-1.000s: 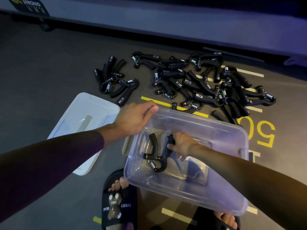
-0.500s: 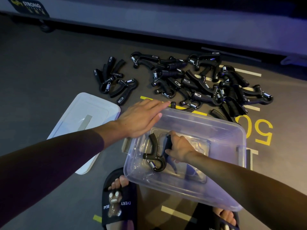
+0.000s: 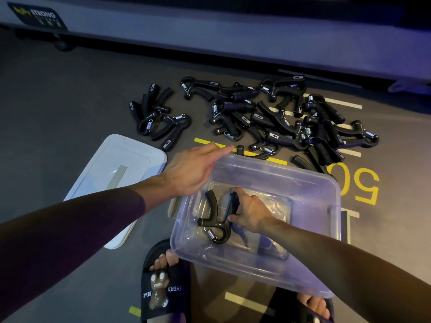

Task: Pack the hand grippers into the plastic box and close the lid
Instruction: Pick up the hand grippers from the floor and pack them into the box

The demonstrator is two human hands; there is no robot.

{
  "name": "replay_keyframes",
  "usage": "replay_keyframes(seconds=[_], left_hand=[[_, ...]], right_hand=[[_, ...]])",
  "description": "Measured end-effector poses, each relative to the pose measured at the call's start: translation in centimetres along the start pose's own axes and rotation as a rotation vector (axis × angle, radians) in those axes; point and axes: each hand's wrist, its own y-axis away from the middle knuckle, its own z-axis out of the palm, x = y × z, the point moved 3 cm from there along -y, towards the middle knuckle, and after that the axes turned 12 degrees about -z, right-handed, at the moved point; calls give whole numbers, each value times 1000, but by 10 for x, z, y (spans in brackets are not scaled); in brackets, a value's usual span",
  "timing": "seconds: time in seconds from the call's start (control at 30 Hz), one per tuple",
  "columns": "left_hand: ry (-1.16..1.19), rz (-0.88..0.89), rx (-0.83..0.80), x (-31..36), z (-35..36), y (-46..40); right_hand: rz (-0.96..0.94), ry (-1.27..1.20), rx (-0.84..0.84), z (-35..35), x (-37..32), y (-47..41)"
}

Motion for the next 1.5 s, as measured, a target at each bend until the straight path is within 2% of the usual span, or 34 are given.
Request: replay_keyframes(seconds=[0.1,0.17,0.3,0.37,0.43,0.5,0.6,0.67,0.8,0.97,1.13,1.2,1.3,1.4,1.5], left_hand=[[14,-18,7,0,0,-1],[33,-17,9,-2,1,-1],[173,2,-41,-7,2,-5],[204,24,-55,-9,2,-7],[217,46,-45,-10,1,-8],[232,52,-30,-9,2,-8],[244,46,-20,-9,5,-9],[242,54,-7,-10,6,-10],[246,61,-8,-10,7,-9],[229,40,-36,-11,8,-10],[233,33,-28,-9,7,-8],[229,41,-15,-8,6,-7],[206,34,-4,-6,5,-8],[219,13,-13,-4,5,-7],[222,0,-38,-4,4,-5]], right_hand=[[-56,22,-48,-12,-14,8],[-189,109,-35,-31,-31,17],[-562,160,134,-98,-80,46],[-656,121,256,-140,-96,52],[-618,114,342,-178,-92,41],[-462,215,358,-206,-62,14],[-153,412,310,-223,3,-23],[-41,445,229,-220,29,-34],[-36,495,87,-206,39,-51],[35,691,75,-193,42,-71],[-4,798,67,-188,33,-63],[-14,718,152,-197,25,-55],[-35,365,406,-218,5,-33],[-142,19,575,-238,-27,-3],[-302,-366,656,-253,-58,24]])
